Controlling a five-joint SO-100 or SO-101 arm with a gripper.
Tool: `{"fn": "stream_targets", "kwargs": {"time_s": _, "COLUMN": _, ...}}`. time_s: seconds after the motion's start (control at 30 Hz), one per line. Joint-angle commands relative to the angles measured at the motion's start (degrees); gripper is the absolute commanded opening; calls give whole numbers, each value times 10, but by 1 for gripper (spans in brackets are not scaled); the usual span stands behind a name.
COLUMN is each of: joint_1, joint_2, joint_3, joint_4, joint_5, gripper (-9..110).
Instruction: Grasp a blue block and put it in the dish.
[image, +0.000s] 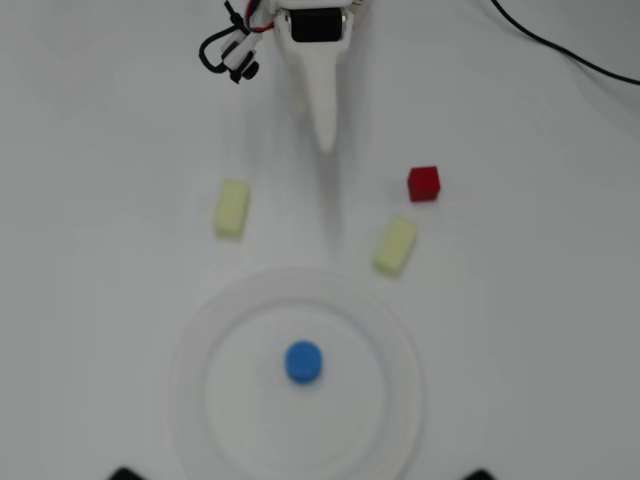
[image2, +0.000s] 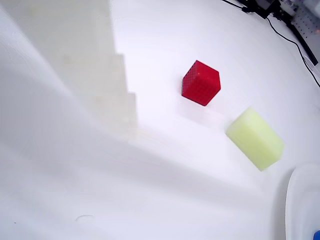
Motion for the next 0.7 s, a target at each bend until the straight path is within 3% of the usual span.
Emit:
{"fn": "stream_targets", "kwargs": {"time_s": 0.0, "joint_1": -3, "joint_2": 88, "joint_3": 63, "joint_4": -11, "joint_5": 3, "gripper": 50}}
{"fn": "stream_targets", "kwargs": {"time_s": 0.37, "joint_1": 38, "joint_2": 420, "joint_3": 338, "joint_4": 10, "joint_5": -37, "gripper": 46}}
{"fn": "stream_targets", "kwargs": {"time_s": 0.5, "joint_1": 40, "joint_2": 437, "joint_3": 369, "joint_4": 27, "joint_5": -22, "gripper": 44}}
{"fn": "stream_targets", "kwargs": {"time_s": 0.6, "joint_1": 21, "joint_2": 437, "joint_3": 382, "joint_4": 44, "joint_5": -17, "gripper": 34}}
{"fn": "stream_targets", "kwargs": {"time_s": 0.67, "joint_1": 16, "joint_2": 438, "joint_3": 387, "joint_4": 54, "joint_5": 2, "gripper": 17}}
